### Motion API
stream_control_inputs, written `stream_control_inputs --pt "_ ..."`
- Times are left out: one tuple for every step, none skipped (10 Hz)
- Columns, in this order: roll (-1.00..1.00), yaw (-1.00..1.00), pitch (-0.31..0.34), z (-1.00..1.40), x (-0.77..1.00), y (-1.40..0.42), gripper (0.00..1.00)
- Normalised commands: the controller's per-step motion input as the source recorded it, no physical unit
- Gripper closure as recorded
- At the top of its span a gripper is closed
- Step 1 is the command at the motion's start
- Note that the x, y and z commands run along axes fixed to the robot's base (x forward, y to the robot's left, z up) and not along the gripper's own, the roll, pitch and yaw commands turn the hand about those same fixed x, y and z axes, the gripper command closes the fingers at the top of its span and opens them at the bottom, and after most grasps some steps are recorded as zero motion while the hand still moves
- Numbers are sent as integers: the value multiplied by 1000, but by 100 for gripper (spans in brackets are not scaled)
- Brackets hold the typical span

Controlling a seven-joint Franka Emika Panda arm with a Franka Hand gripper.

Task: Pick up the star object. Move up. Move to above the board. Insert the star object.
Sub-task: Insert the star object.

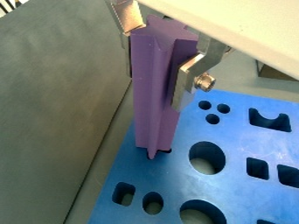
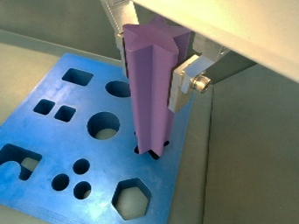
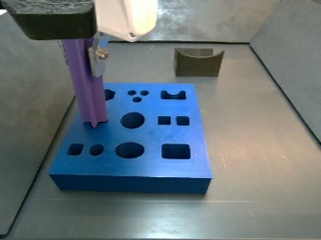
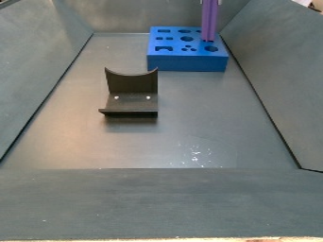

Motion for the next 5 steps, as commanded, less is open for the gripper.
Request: stream_control_inputs --pt "-59 -234 -17 -89 534 0 100" --pt "-77 -306 0 -120 809 3 100" --pt "-31 -271 17 -134 691 34 100" --pt "-3 0 20 0 197 0 100" --pt "0 0 0 -20 14 0 100"
